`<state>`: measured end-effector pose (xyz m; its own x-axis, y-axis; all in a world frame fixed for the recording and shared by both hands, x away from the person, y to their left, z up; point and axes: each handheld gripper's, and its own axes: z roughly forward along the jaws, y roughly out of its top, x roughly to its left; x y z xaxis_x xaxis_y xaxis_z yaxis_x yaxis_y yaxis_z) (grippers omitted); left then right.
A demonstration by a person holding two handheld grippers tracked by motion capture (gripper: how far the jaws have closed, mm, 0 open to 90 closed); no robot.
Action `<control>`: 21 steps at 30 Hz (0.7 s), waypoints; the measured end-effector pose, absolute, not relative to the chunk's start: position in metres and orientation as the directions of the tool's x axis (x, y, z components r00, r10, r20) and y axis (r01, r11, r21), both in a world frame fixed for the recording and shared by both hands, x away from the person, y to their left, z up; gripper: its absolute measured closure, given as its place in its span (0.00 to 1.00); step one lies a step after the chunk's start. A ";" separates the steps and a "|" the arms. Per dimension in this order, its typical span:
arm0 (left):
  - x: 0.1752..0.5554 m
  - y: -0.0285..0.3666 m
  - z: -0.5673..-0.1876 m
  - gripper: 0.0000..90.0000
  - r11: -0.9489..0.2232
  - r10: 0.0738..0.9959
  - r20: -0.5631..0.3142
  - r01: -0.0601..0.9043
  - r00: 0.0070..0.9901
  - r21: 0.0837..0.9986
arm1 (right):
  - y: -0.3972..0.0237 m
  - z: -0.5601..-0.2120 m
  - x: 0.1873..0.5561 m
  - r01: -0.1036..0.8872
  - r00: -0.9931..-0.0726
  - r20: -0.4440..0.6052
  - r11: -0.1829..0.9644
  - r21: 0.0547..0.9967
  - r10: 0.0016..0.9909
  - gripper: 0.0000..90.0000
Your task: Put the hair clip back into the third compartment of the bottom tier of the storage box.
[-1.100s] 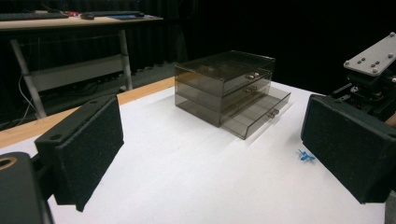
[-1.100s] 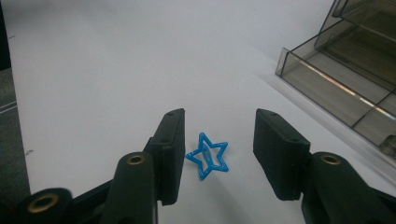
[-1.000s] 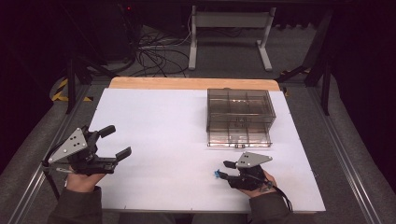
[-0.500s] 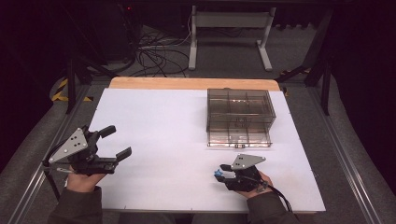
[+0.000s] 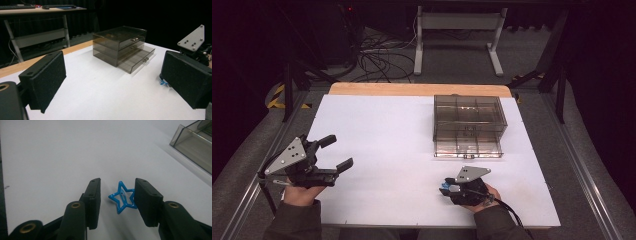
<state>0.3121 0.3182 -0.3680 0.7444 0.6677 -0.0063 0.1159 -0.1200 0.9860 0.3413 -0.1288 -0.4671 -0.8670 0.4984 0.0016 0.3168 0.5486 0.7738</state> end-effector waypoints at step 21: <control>0.312 0.318 -0.368 0.07 -0.121 0.667 -0.006 0.116 0.745 0.986 | -0.121 -0.467 0.342 0.305 -0.851 -0.041 0.555 0.774 0.524 0.89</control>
<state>0.3119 0.3175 -0.3682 0.7450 0.6670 -0.0060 0.1164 -0.1210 0.9858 0.3418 -0.1214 -0.4672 -0.8507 0.5240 -0.0409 0.3049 0.5554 0.7736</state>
